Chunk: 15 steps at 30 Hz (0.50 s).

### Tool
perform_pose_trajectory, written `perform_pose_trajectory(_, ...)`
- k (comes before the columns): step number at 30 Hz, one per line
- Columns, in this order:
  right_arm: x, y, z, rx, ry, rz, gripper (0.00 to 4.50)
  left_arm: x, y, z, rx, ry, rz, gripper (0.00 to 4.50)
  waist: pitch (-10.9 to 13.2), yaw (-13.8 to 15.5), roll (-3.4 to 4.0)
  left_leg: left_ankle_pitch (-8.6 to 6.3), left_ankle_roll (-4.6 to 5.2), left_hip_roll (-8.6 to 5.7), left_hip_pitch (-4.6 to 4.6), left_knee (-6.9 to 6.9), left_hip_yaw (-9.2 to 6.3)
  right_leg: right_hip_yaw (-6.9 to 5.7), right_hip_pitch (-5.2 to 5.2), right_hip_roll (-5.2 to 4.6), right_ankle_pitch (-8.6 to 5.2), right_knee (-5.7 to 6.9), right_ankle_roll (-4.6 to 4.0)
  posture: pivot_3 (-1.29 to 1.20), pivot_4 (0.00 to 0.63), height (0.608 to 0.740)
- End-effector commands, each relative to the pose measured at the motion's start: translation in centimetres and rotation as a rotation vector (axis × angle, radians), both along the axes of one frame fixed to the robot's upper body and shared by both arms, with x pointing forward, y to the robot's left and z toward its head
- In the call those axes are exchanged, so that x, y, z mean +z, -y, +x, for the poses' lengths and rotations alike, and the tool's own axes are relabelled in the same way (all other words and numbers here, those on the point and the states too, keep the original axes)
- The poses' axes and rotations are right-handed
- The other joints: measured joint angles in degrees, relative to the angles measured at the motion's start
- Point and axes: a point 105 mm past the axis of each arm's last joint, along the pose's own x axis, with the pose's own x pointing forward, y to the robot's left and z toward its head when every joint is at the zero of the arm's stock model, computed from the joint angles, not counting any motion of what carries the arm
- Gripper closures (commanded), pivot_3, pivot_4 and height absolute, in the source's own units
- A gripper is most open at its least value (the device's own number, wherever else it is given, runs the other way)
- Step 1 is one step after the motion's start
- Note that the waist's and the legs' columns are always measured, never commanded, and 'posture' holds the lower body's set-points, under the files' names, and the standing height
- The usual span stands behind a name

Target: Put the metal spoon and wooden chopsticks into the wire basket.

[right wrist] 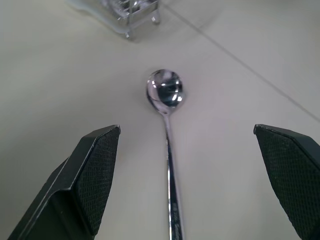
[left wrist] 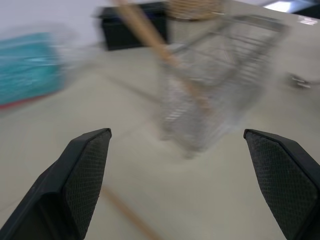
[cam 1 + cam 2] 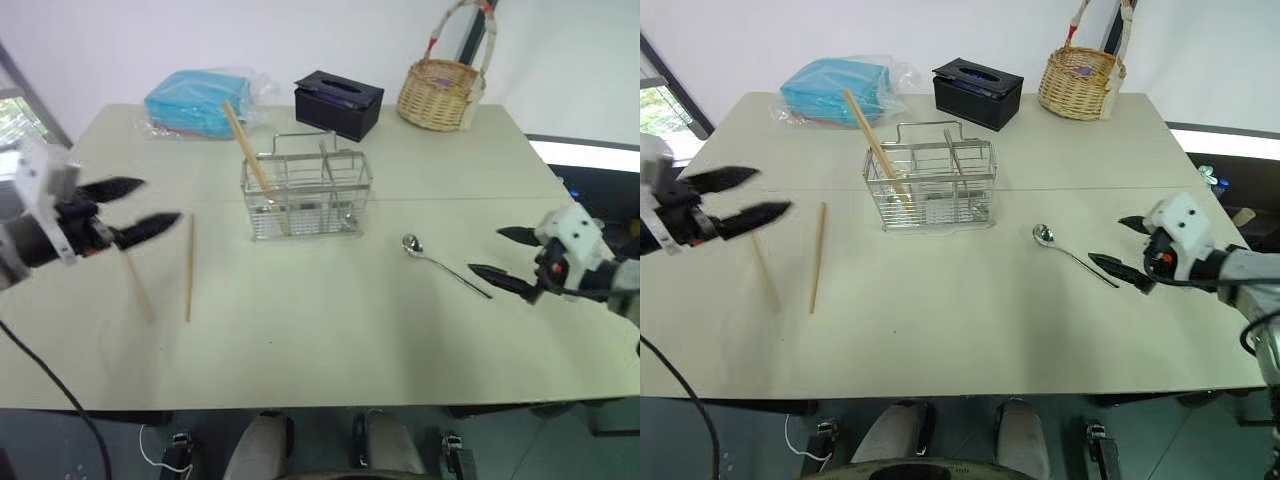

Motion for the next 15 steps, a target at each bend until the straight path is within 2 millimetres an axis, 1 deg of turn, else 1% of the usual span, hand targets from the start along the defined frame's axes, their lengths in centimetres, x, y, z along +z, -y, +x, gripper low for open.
perform_pose_trajectory(1,-1.1,-0.7,1.0,0.052,-0.062,-0.036,0.1,0.4,2.5,-1.2,-0.163,-0.014,0.037,0.0,0.02,-0.02,0.03,-0.01,0.02,0.0,0.0,-0.02,0.0,0.0,0.0,0.0,0.0,-0.02,0.0,0.0,0.15,0.661)
perform_pose_trajectory(4,-2.5,-1.0,2.5,0.054,-0.098,-0.056,0.1,0.6,3.5,-0.9,-0.205,-0.005,0.033,0.0,0.03,0.01,0.01,-0.01,0.04,0.0,0.0,0.0,0.02,-0.01,0.01,0.03,0.01,-0.03,0.0,0.0,0.15,0.661)
perform_pose_trajectory(8,-3.9,-1.6,4.2,0.045,-0.136,-0.039,0.1,0.6,4.2,-0.7,-0.23,0.011,0.041,0.0,0.03,-0.01,0.0,0.0,0.04,-0.03,0.03,0.01,0.04,-0.01,0.06,0.05,0.01,-0.07,0.01,0.0,0.15,0.661)
perform_pose_trajectory(11,-4.8,-1.9,4.8,0.061,-0.151,-0.043,0.1,0.8,4.5,-0.8,-0.237,0.021,0.044,0.0,0.04,-0.04,0.01,0.0,0.04,-0.06,0.01,0.0,0.05,-0.01,0.04,0.11,0.02,-0.08,0.02,0.0,0.15,0.661)
perform_pose_trajectory(15,-6.1,-1.6,5.1,0.069,-0.181,-0.063,0.1,1.1,4.5,-0.7,-0.22,0.04,0.045,0.0,0.05,0.08,0.01,0.0,0.05,-0.07,0.01,0.0,0.02,-0.01,0.06,0.17,0.03,-0.08,0.04,0.0,0.15,0.661)
